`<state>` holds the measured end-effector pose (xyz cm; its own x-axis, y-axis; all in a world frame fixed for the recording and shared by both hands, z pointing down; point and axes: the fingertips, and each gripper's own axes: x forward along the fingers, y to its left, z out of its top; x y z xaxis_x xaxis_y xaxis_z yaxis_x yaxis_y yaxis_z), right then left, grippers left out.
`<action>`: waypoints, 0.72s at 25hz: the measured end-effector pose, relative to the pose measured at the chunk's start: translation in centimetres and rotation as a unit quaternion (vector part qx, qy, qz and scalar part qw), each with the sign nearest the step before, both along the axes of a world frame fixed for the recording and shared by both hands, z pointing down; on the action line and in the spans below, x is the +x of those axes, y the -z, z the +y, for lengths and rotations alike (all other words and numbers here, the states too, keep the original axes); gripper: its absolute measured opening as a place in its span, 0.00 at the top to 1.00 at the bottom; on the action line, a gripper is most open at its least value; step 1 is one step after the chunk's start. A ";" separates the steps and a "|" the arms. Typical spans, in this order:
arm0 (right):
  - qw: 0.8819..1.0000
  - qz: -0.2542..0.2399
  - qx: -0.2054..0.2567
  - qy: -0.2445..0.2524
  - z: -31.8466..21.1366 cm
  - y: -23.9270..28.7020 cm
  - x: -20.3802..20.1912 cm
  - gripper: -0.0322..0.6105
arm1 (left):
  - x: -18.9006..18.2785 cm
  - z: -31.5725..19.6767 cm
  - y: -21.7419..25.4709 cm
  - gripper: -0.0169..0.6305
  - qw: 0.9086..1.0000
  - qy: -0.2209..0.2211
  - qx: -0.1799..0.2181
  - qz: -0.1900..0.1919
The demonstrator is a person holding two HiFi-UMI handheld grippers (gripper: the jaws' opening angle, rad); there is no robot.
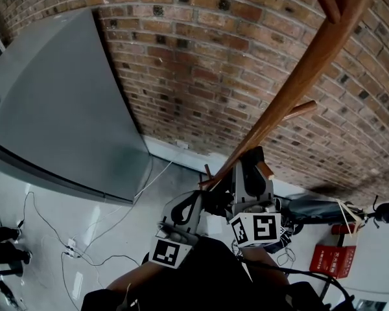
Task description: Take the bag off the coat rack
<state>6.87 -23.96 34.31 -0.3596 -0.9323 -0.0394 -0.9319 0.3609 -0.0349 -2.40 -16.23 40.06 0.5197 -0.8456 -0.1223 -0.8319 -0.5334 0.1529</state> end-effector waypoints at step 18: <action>1.000 -0.004 -0.016 0.009 1.0 1.3 -0.7 0.92 | -1.2 0.3 -0.3 0.95 1.000 0.011 -0.007 0.006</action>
